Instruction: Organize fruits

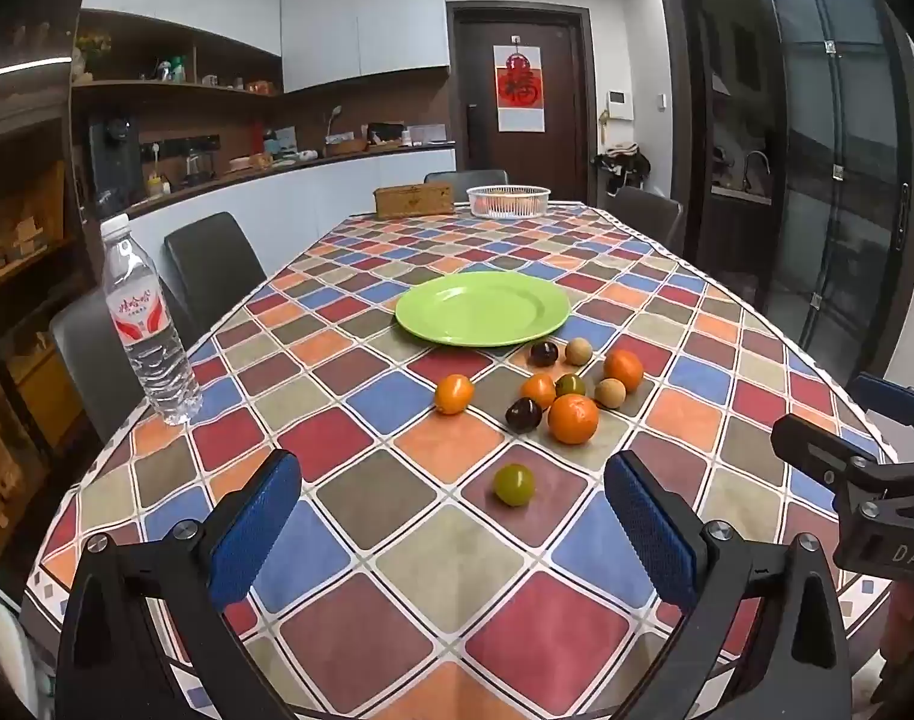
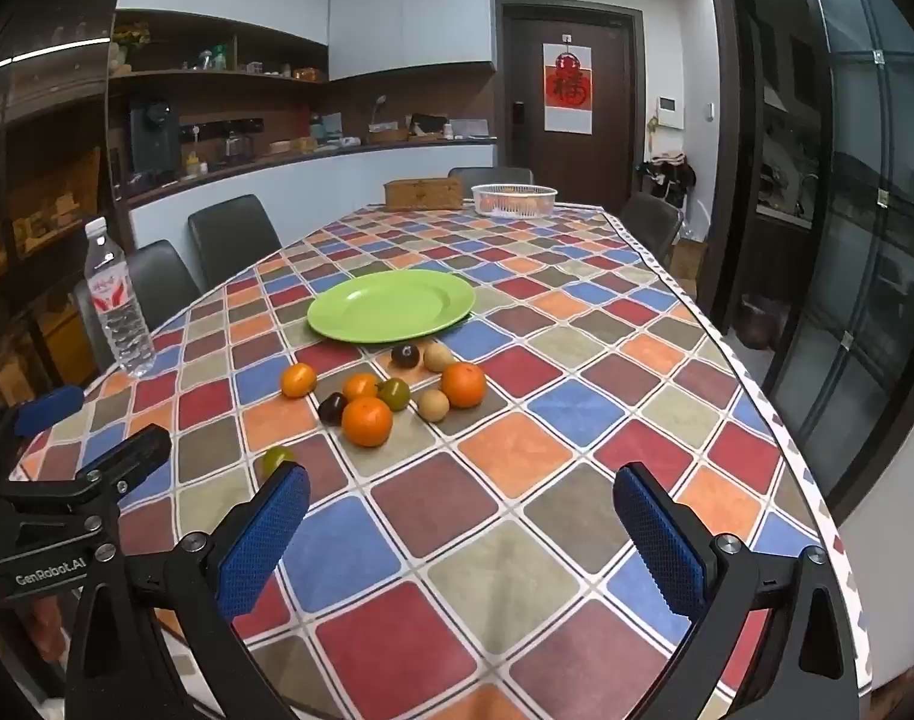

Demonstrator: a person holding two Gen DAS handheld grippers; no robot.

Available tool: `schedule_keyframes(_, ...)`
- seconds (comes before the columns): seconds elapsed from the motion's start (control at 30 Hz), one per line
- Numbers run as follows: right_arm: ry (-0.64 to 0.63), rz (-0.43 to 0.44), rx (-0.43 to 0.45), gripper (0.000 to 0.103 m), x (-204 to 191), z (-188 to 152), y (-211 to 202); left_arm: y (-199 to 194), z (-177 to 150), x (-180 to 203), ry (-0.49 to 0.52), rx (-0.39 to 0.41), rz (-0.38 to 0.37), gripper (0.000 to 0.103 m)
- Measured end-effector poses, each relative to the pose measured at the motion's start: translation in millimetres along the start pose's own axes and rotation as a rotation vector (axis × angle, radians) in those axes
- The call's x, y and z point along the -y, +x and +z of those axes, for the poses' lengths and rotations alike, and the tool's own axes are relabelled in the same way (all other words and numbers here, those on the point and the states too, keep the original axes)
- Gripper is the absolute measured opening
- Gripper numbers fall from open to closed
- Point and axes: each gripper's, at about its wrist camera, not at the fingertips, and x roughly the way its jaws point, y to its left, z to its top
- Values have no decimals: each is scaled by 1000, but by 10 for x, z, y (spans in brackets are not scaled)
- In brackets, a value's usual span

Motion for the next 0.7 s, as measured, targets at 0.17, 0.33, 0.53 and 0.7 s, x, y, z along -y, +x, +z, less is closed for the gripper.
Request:
schedule_keyframes(0.17,1,-1,7,102,0,0,-7,-49,56,15,-1,-5,-2,103)
schedule_keyframes(0.33,3,4,6,102,1,1,-9,-71,105,-2,2,-3,-4,103)
schedule_keyframes(0.53,5,6,8,102,4,2,-8,-68,41,1,-2,10,-12,103)
schedule_keyframes(0.7,6,7,10,102,14,-6,-16,-56,26,9,-2,10,-10,103)
